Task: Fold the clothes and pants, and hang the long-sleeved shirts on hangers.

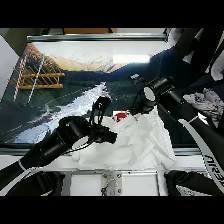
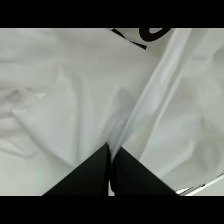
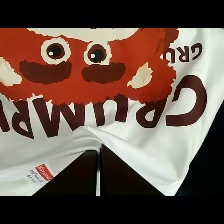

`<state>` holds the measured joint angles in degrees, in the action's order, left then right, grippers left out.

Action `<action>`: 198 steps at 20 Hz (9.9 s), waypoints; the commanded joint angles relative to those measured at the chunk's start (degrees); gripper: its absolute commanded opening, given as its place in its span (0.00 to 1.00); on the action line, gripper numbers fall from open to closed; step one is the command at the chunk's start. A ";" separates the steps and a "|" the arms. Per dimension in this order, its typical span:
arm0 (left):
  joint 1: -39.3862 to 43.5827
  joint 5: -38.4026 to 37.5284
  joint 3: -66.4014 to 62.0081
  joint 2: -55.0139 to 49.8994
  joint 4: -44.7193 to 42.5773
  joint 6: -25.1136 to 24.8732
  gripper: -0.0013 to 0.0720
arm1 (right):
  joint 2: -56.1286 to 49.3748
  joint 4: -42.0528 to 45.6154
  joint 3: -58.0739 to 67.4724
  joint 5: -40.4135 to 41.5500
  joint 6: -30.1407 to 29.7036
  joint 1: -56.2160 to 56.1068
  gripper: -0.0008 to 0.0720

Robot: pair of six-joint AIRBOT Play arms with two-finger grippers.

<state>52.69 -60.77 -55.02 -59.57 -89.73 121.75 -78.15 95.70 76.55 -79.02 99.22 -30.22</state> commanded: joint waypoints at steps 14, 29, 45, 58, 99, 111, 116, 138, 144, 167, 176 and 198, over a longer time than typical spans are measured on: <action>0.07 5.81 4.02 -0.02 4.26 0.20 0.04 | -2.49 5.73 -2.03 -2.97 37.33 -10.45 0.77; 0.07 6.01 4.02 -0.02 4.24 -0.33 0.04 | -8.22 7.39 -2.03 -5.03 53.33 -9.97 0.65; -2.51 6.21 3.96 3.72 3.78 -2.69 0.04 | -5.44 12.72 -1.57 -14.08 21.22 -9.86 0.05; -4.81 1.79 -3.67 5.97 4.17 -3.65 0.04 | 20.96 2.82 5.60 -25.75 18.10 -9.88 0.04; -58.55 -7.04 -22.71 -13.09 18.23 -39.26 1.00 | 20.81 2.60 4.48 -26.25 21.66 -9.97 0.05; -67.93 3.23 -43.04 -43.71 -14.29 -36.24 1.00 | 20.81 2.60 4.48 -26.27 21.64 -9.97 0.05; -67.78 -0.79 -53.18 -55.19 -20.37 -36.24 1.00 | 20.81 2.60 4.48 -26.25 21.66 -9.97 0.05; -71.23 2.89 -57.92 -65.66 -19.69 -35.19 0.35 | 20.81 2.60 4.48 -26.25 21.66 -9.97 0.05; -71.21 1.31 -57.94 -65.53 -19.71 -35.15 0.04 | 20.81 2.60 4.48 -26.27 21.66 -9.97 0.05; -57.13 -10.34 -54.80 -38.73 -21.66 -32.13 0.04 | 20.81 2.60 4.48 -26.27 21.64 -9.97 0.05; -45.35 -22.62 -54.80 -22.75 -10.36 -40.54 0.04 | 20.81 2.60 4.48 -26.27 21.66 -9.97 0.05; -46.66 -43.71 -30.01 -10.10 37.48 -95.91 0.04 | 20.81 2.60 4.48 -26.27 21.66 -9.97 0.05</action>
<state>7.33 -103.79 -93.38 -72.23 -59.37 36.73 -57.36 98.32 81.06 -105.27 120.86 -40.16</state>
